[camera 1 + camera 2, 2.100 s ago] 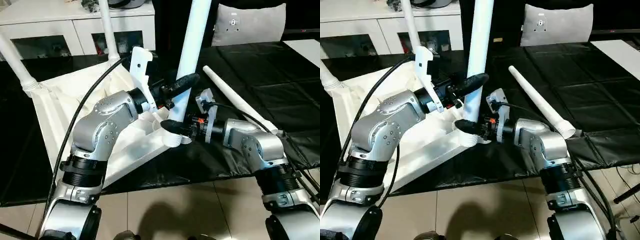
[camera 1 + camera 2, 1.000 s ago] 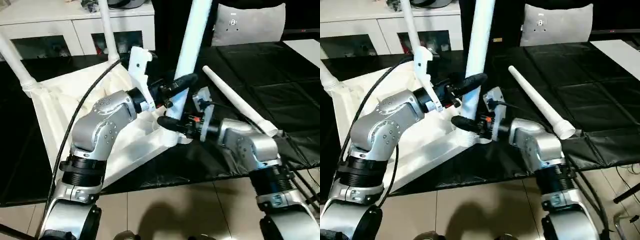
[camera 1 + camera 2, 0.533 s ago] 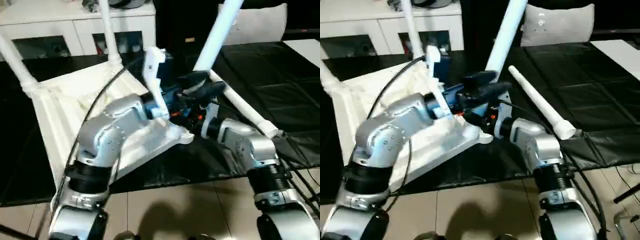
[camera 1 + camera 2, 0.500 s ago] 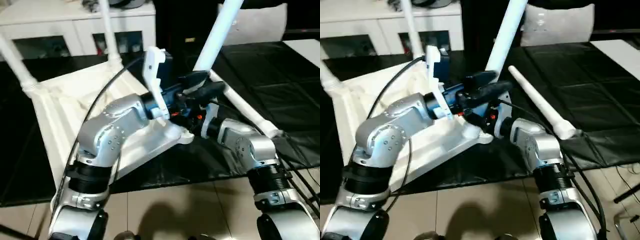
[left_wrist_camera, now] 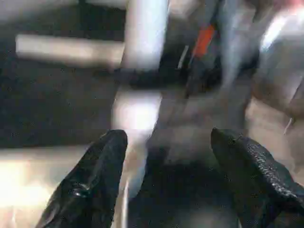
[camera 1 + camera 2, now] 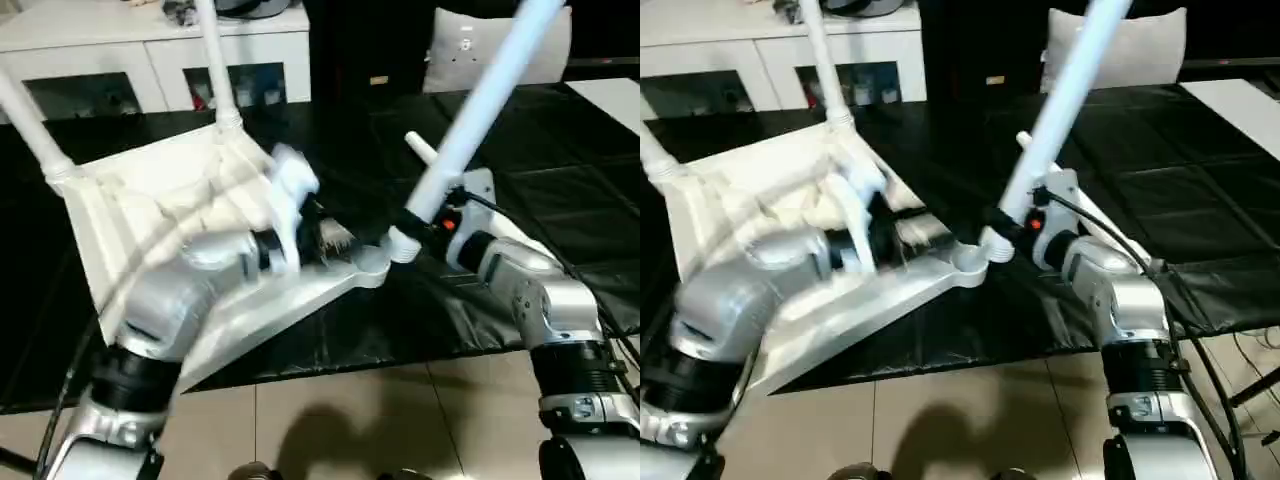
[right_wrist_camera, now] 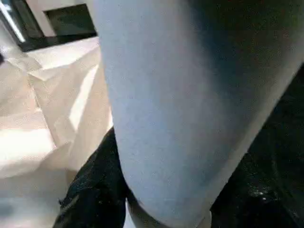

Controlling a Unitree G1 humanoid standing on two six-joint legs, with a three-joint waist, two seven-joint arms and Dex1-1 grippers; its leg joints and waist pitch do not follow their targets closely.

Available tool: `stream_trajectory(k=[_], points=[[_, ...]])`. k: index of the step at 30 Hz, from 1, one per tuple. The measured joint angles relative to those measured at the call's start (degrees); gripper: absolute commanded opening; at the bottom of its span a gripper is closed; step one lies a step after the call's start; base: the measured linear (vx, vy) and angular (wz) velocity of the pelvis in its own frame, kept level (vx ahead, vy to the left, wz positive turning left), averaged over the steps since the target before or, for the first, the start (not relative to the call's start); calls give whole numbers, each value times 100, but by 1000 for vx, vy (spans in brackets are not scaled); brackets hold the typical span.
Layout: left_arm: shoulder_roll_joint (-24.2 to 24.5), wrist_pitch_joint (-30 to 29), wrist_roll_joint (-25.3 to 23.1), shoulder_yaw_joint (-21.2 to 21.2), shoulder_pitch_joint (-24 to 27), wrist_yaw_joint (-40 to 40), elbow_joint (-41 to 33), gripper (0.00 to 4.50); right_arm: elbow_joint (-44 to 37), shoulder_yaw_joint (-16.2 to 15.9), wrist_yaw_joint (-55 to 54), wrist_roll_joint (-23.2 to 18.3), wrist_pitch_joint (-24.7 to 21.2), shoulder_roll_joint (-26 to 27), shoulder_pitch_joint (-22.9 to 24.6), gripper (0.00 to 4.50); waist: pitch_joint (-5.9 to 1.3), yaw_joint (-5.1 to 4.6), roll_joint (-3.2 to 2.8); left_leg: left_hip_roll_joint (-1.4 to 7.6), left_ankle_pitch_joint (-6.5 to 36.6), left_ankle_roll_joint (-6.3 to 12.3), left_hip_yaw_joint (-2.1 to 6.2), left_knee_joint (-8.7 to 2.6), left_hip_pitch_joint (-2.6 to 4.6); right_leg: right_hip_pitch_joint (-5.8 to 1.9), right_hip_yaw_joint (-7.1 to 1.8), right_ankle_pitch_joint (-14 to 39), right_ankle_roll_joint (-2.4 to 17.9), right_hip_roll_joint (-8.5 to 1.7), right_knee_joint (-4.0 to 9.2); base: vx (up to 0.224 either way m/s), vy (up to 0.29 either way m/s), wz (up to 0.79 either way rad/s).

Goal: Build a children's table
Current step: Pick table leg, then rotate table base

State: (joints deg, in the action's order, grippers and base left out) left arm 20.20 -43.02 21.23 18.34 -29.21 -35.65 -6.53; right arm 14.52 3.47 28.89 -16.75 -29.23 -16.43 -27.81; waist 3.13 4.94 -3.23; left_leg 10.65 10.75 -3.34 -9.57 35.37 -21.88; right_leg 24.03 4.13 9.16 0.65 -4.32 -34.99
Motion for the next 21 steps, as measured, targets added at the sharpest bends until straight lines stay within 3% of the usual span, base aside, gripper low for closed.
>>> stream_trajectory(k=[3,5,10,14,21], points=[[139,-21,-514,345,134,177,291,293,-115,-40,-112,151,16,-9,186,189,1,-24,-1,0,-3,-2,0,0,-1,1,-1,-2,-2,0,0,0,0,0],[199,-37,-760,502,197,285,426,257,-254,-110,-163,303,293,-16,366,189,1,-43,-2,0,-2,-2,0,0,0,-3,-1,-2,-4,0,0,0,0,0],[264,224,-1195,753,237,496,791,227,-324,-163,-324,449,713,-3,537,189,1,-107,-3,-1,-2,-2,1,0,-2,-2,-1,-2,-4,0,2,0,0,0],[255,344,-1351,748,238,557,937,200,-324,-153,-205,452,780,3,551,189,0,-143,-3,-2,-1,-1,2,0,-6,-2,-1,-2,-4,0,3,0,0,0],[134,590,-1365,712,239,479,1038,148,-329,-49,228,54,865,0,608,189,0,-144,-3,-2,-1,0,2,0,-8,-3,0,-2,-3,0,3,0,0,0]])
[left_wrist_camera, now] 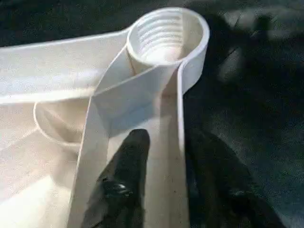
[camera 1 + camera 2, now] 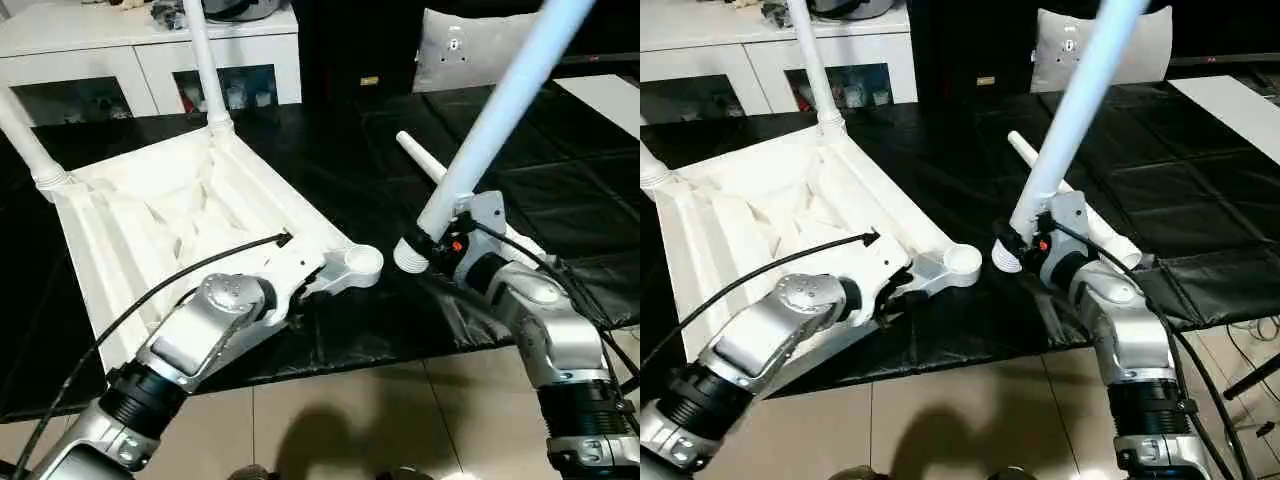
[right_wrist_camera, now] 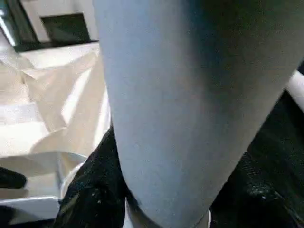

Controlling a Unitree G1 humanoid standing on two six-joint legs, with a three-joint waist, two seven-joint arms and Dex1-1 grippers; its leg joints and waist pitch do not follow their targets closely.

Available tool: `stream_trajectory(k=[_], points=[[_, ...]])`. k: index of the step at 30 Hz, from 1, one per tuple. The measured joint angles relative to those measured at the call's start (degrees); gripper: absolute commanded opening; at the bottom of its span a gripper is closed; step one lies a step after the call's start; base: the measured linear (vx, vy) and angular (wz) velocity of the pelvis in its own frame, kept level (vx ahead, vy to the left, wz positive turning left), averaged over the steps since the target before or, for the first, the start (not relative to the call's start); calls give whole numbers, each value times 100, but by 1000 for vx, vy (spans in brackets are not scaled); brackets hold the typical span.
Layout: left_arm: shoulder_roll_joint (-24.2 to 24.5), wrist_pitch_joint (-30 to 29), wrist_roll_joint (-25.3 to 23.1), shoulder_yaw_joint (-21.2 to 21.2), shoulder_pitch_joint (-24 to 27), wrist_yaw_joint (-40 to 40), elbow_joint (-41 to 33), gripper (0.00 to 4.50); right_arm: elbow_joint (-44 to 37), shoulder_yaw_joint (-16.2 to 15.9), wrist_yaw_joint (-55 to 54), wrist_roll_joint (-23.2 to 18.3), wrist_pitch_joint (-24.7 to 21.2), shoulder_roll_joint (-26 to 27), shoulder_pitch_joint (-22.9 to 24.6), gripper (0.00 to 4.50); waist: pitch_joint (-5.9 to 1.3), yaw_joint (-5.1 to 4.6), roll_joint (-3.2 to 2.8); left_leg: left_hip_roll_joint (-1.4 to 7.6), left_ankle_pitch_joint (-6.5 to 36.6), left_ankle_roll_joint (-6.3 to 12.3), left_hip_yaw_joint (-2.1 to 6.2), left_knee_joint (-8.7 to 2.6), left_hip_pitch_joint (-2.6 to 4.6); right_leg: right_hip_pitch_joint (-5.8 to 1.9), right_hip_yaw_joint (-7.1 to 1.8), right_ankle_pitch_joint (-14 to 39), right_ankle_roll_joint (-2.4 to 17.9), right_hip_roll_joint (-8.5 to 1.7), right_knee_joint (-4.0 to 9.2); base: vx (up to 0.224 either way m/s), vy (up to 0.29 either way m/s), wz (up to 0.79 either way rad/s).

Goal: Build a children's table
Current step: Rotate table base

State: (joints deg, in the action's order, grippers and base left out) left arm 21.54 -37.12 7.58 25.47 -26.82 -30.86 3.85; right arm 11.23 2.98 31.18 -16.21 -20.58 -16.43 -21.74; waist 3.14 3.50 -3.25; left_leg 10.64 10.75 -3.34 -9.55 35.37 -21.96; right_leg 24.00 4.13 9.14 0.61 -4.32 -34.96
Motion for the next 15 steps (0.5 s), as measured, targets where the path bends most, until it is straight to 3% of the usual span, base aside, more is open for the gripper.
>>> stream_trajectory(k=[15], points=[[-15,40,-114,-8,5,-243,209,31,-40,-109,480,-153,-32,-50,17,189,0,-19,1,1,0,0,-1,0,-1,0,0,0,0,0,0,0,0,0]])
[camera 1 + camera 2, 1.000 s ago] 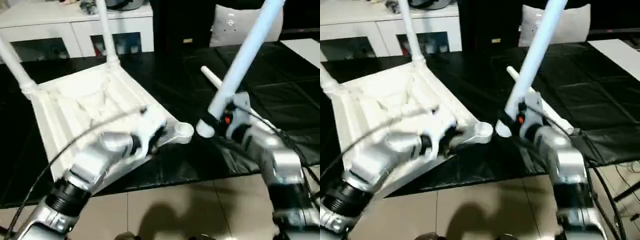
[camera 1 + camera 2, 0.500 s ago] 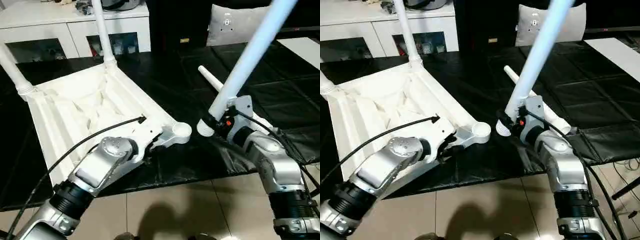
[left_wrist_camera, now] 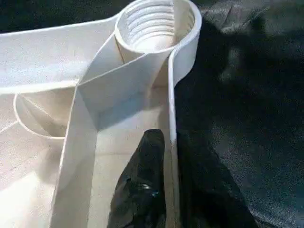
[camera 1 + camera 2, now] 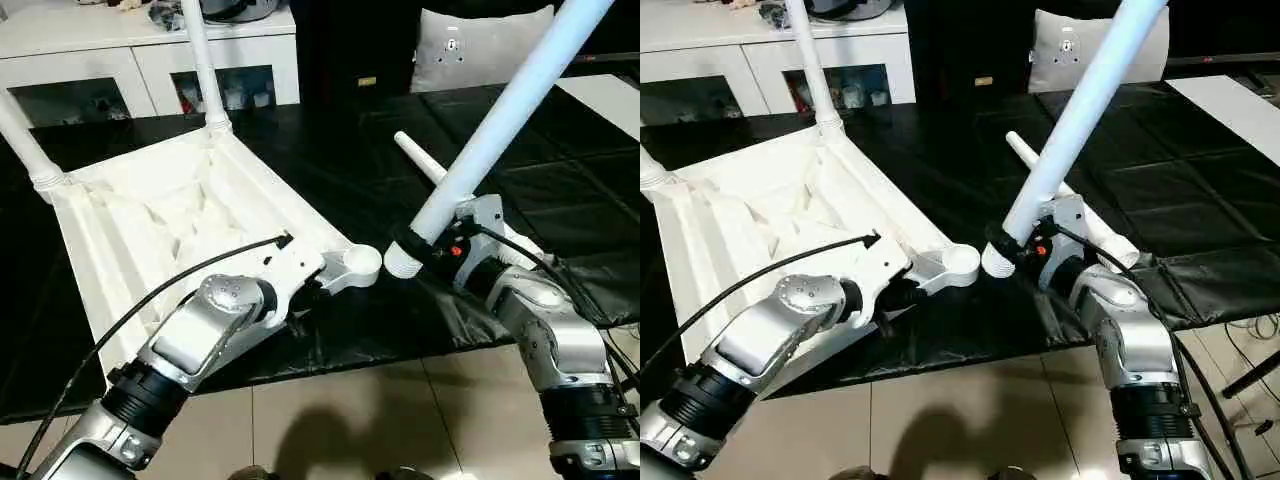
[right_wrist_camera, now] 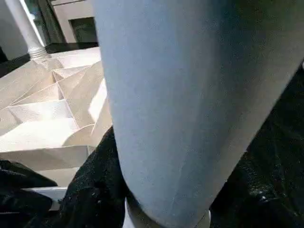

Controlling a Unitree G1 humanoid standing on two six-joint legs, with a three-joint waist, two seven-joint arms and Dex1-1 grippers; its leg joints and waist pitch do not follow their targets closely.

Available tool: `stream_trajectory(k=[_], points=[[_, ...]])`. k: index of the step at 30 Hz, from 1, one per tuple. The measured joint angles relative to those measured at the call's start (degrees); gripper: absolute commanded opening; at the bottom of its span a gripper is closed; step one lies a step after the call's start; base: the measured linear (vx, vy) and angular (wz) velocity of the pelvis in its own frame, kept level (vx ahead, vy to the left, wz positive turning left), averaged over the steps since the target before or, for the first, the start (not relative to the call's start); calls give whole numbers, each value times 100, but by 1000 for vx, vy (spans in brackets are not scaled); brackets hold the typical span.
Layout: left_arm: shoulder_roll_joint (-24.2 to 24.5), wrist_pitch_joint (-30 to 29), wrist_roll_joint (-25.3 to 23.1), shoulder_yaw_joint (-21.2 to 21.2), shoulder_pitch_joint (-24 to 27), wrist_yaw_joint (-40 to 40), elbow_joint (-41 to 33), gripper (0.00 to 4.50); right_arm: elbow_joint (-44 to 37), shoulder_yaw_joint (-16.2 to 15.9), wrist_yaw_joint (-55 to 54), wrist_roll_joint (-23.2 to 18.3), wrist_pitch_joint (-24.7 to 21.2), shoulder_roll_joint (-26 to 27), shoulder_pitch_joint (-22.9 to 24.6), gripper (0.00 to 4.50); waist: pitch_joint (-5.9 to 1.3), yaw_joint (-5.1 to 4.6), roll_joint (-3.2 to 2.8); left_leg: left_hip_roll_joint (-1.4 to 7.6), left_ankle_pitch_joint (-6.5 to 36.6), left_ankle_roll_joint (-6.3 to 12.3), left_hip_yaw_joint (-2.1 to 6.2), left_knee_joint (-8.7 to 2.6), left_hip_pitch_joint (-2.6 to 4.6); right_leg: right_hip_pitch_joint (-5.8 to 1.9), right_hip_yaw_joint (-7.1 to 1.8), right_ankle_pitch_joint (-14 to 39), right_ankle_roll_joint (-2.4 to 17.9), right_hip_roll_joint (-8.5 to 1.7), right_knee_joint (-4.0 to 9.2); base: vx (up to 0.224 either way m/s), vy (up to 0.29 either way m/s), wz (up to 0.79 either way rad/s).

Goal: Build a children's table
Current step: Rotate table base, then insert table leg to table base

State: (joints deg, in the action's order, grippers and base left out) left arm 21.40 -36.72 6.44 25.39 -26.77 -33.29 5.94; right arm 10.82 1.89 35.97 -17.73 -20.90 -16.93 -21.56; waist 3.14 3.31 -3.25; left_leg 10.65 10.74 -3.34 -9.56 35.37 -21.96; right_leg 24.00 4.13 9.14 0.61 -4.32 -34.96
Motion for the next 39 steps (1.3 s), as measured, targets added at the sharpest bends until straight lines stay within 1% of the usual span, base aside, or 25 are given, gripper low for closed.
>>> stream_trajectory(k=[1,2,3,7,9,11,14,16,19,22,27,29,34,39], points=[[0,27,1,1,8,-23,7,19,0,-4,37,-2,0,-1,-5,189,0,0,0,0,0,0,0,0,-1,0,0,0,0,0,0,0,0,0],[0,52,0,1,12,-24,16,19,0,-4,53,-3,0,-1,-6,189,0,0,0,0,0,0,0,0,-1,0,0,0,0,0,0,0,0,0],[1,95,-2,1,13,-34,37,1,0,-4,75,-3,0,-4,-6,189,0,0,0,0,0,0,0,0,-1,0,0,0,0,0,1,0,0,0],[115,368,-9,22,21,-305,129,0,0,-77,290,-29,-57,-70,-30,189,0,2,0,0,0,0,0,0,-1,1,0,0,0,0,1,0,0,0],[293,751,-46,67,55,-583,213,0,-6,-213,524,-71,-208,-180,-107,189,0,6,0,1,0,0,1,-3,-1,2,2,0,0,1,0,0,0,0],[483,1216,-84,96,142,-879,285,0,-62,-319,754,-71,-266,-258,-158,189,-1,21,-2,1,0,0,2,-10,1,0,3,1,-1,1,0,0,0,0],[709,1878,-105,152,231,-1428,437,0,-57,-555,1067,-63,-272,-292,-354,189,-6,77,-10,2,-1,0,2,-11,15,0,2,2,-3,-2,1,0,0,0],[743,2135,-110,194,236,-1658,518,0,-55,-662,1177,-62,-294,-291,-473,189,-6,168,-10,0,-1,0,-6,-9,22,-8,-5,2,-3,-6,2,0,0,0],[743,2420,-116,214,209,-1856,669,0,60,-887,1362,-4,-350,-291,-645,189,-9,203,-3,-7,-1,0,-12,-9,34,-22,-15,3,-3,-12,2,0,0,0],[740,2600,-118,214,175,-1966,828,0,258,-1122,1611,145,-354,-342,-724,189,-8,197,-1,-10,0,0,-15,-9,48,-31,-18,4,-5,-15,1,0,0,0],[687,2753,-159,189,148,-2049,1042,0,334,-1276,1838,198,-356,-371,-760,189,-7,185,1,-7,0,0,-15,-16,94,-70,-16,14,-21,-14,-2,0,0,0],[586,2761,-113,73,101,-2207,1237,0,426,-1364,1867,265,-329,-406,-858,189,-8,178,0,-10,0,0,-15,-16,103,-79,-18,16,-25,-14,1,0,0,0],[535,2678,40,-49,27,-2513,1419,0,563,-1367,1961,376,-249,-460,-961,189,-11,176,-2,-12,0,0,-15,-16,104,-82,-22,17,-26,-14,2,0,0,0],[507,2716,45,-74,-16,-2598,1538,0,604,-1369,1980,391,-255,-492,-998,189,-21,188,-16,-12,0,0,-15,-27,106,-83,-21,18,-27,-14,2,0,0,0]])
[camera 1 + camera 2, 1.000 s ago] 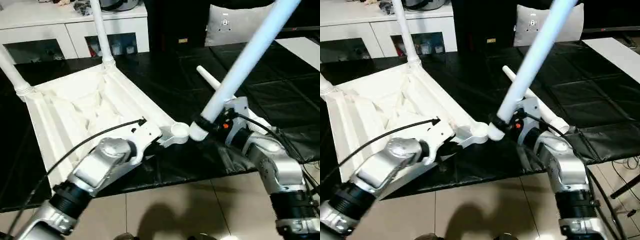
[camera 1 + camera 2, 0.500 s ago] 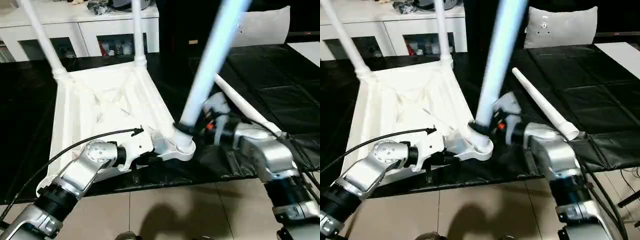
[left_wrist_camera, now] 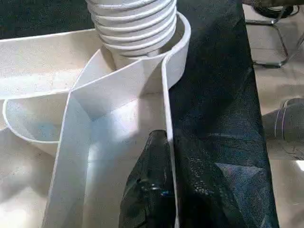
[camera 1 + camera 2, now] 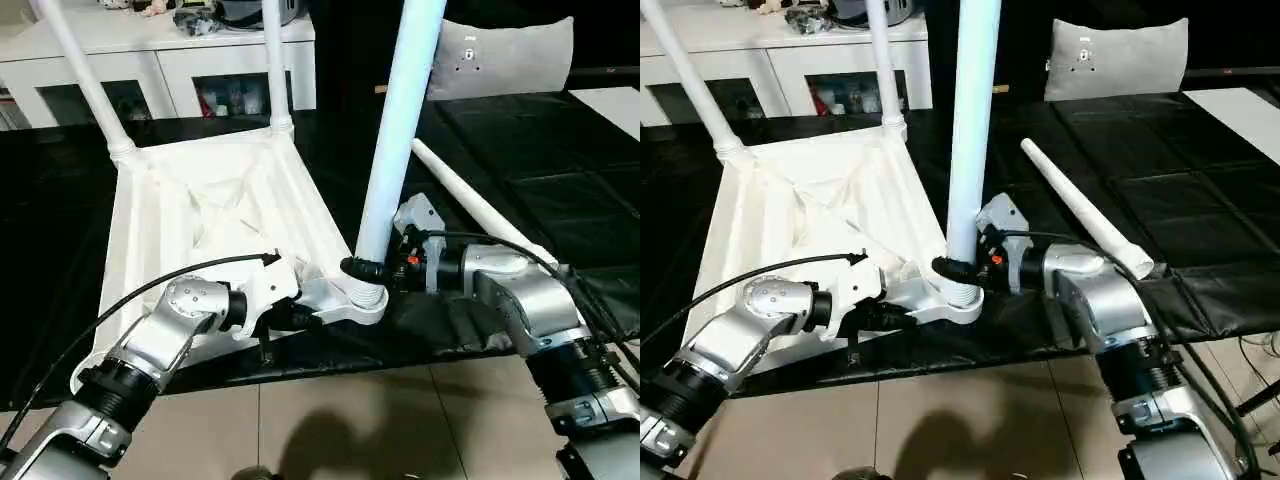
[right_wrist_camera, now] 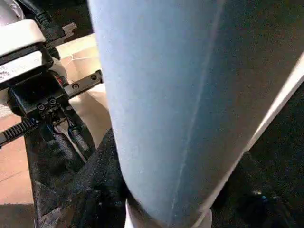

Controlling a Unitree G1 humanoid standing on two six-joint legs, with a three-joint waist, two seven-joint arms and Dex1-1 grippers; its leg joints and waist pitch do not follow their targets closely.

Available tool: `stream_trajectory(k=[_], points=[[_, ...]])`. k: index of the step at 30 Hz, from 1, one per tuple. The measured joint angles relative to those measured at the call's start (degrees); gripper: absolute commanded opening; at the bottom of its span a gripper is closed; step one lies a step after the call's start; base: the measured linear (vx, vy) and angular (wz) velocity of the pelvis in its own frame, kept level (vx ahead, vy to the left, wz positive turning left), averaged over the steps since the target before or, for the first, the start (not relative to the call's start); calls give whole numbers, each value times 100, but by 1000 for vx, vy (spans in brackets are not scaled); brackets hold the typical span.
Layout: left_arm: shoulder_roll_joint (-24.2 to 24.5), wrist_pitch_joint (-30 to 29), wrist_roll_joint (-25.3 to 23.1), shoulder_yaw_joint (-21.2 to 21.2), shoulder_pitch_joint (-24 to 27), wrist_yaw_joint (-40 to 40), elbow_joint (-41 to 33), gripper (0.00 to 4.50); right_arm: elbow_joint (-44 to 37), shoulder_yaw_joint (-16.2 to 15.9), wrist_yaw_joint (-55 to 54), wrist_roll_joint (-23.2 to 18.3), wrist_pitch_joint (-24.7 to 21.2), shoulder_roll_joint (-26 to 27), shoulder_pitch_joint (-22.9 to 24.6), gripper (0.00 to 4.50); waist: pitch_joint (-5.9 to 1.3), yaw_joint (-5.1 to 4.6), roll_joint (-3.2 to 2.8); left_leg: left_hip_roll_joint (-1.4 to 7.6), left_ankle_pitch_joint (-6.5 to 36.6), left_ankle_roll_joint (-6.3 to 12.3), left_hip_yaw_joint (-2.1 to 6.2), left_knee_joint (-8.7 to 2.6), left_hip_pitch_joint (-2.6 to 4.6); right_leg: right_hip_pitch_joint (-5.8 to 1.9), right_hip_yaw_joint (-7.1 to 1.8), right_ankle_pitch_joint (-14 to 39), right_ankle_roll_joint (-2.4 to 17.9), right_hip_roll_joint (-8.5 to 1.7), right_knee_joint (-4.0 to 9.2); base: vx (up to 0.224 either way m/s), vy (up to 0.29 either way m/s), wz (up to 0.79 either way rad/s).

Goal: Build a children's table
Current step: Insert table leg to table base

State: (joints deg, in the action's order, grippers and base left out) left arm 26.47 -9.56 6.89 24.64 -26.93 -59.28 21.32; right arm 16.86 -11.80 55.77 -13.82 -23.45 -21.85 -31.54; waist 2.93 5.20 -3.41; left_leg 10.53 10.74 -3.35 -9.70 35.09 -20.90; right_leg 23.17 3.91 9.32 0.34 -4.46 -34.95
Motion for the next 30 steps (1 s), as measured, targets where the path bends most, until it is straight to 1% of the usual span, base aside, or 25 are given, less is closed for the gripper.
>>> stream_trajectory(k=[10,15,17,19,21,22,25,27,28,30], points=[[-149,181,-97,-94,-44,-90,223,0,64,-5,213,-2,-132,-88,-7,189,-4,1,-7,-14,0,0,0,-20,4,-2,0,3,-4,-10,1,0,0,0],[-153,204,-103,-131,-13,-138,217,0,134,6,241,-8,-117,-67,-27,189,-7,-5,-11,-14,0,0,0,-23,5,-2,0,5,-6,-11,2,0,0,0],[-153,235,-124,-156,12,-141,220,0,236,57,247,-33,-119,0,-53,189,-12,-14,-18,-15,0,0,0,-26,6,-2,0,5,-6,-11,2,0,0,0],[-164,276,-186,-192,31,-140,221,0,448,213,240,-151,-130,114,-69,189,-13,-22,-17,-16,0,0,0,-33,11,-2,3,5,-6,-11,2,0,0,0],[-168,300,-208,-214,42,-138,225,0,572,298,238,-226,-134,148,-69,189,-13,-27,-17,-17,0,0,0,-36,10,1,3,5,-6,-11,4,0,0,0],[-170,302,-216,-218,44,-135,226,0,702,454,242,-381,-162,220,-44,188,-12,-27,-15,-17,0,0,0,-40,12,1,4,5,-6,-11,5,0,0,0],[-176,311,-218,-219,45,-134,225,0,874,702,244,-623,-232,288,33,188,-14,-24,-18,-19,0,0,0,-46,10,2,3,5,-6,-11,10,0,0,0],[-201,317,-234,-218,48,-135,225,0,912,850,243,-748,-257,328,131,188,-18,-11,-25,-20,0,0,0,-51,10,-1,3,5,-6,-12,16,0,0,0],[-226,331,-265,-219,55,-136,218,0,912,966,240,-832,-216,342,256,188,-23,1,-33,-20,0,0,0,-53,9,-4,3,5,-6,-13,19,0,0,0],[-242,355,-268,-230,88,-138,219,0,905,1022,234,-883,-121,347,384,188,-41,-1,-59,-26,0,0,-1,-56,7,-3,3,5,-7,-19,23,0,0,0]])
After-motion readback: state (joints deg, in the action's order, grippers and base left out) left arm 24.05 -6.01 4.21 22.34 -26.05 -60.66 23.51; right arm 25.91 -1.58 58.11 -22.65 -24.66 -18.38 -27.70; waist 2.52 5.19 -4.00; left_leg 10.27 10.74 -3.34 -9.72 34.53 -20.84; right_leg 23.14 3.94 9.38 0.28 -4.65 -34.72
